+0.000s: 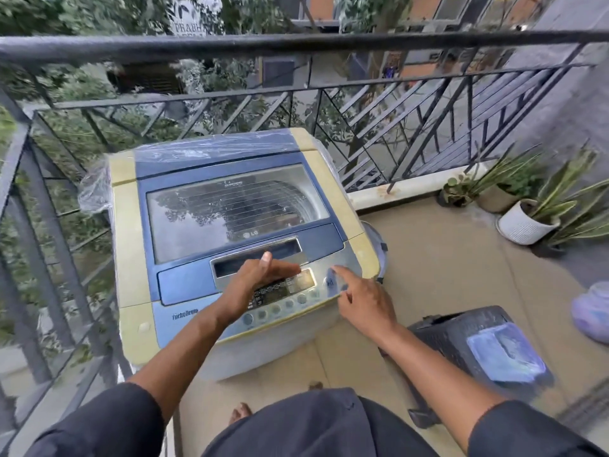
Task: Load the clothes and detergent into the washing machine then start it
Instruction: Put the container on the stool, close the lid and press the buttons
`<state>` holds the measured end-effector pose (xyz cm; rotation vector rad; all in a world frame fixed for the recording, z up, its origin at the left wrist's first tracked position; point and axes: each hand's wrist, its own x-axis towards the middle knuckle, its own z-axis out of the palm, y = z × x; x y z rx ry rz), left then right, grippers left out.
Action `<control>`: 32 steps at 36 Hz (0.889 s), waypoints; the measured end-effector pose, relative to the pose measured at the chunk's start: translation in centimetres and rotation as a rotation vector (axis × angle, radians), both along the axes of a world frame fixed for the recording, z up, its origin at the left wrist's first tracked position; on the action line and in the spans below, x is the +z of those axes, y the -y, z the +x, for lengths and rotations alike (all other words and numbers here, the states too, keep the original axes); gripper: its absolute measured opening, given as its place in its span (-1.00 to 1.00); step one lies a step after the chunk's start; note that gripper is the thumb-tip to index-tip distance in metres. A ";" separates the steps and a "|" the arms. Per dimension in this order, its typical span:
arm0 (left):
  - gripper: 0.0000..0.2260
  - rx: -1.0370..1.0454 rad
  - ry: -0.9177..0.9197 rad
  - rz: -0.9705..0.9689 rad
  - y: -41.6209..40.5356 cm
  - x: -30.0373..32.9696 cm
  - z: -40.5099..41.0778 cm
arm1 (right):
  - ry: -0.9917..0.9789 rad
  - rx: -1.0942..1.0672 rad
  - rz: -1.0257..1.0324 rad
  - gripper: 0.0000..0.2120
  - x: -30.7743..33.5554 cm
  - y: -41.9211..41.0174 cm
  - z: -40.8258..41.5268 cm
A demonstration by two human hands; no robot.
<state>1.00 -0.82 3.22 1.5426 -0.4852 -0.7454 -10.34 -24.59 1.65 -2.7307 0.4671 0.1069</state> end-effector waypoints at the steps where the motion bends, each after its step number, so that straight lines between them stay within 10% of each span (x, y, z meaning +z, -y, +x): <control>1: -0.35 -0.001 -0.004 -0.011 -0.1 -0.2 0.1 | -0.012 -0.007 -0.004 -0.38 -0.2 0.2 -0.2; 32: -0.28 -0.070 -0.068 0.032 -0.5 -1.0 1.9 | -0.063 0.086 -0.177 0.02 -3.7 0.3 -1.9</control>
